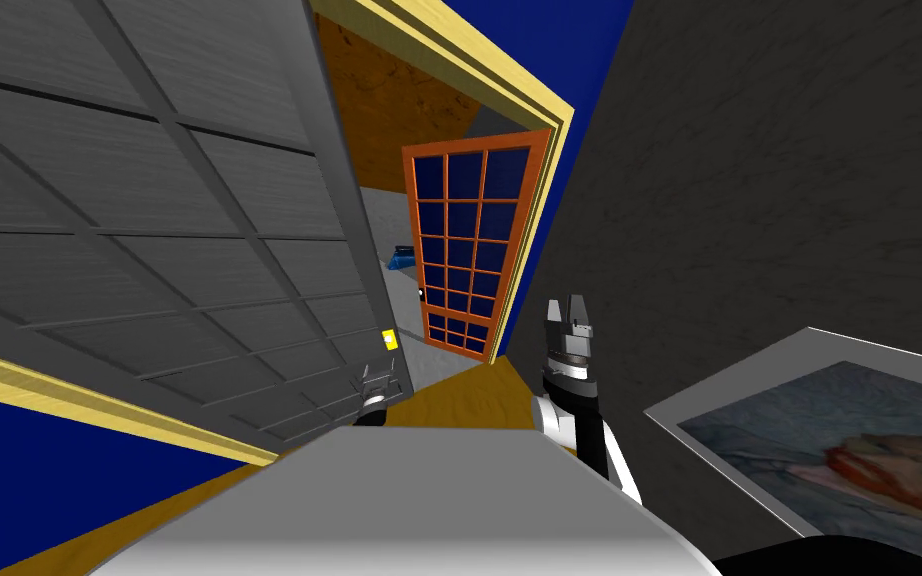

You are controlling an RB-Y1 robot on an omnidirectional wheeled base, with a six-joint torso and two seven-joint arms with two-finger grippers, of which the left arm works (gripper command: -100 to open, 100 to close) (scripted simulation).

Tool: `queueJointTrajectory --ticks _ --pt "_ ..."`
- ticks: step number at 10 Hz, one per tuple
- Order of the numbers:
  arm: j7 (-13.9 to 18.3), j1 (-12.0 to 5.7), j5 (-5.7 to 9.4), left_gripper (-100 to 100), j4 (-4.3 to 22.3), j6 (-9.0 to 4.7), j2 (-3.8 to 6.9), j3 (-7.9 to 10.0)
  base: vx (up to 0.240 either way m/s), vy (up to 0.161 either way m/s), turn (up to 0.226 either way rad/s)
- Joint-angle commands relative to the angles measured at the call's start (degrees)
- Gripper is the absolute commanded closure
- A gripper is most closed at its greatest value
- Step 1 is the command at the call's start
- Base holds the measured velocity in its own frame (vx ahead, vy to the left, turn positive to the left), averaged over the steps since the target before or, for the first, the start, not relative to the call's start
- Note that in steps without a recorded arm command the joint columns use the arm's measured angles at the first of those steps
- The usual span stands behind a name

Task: Push the door open

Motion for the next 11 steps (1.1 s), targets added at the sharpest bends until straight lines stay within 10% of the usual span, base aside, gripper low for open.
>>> queueJointTrajectory --ticks 1,4,8,11 --pt "1.5 -0.69 0.66 -100 2.4 -0.85 -0.35 0.15 0.026 0.061 -0.095" --pt "4.3 -1.42 2.04 -100 5.7 -1.71 -1.48 0.44 0.027 0.071 -0.118" --pt "4.4 -1.23 2.05 -100 5.8 -2.03 1.58 0.69 0.11 0.046 -0.027" --pt "4.8 -1.21 2.19 -100 6.4 -2.62 1.89 0.9 0.173 0.072 -0.026"
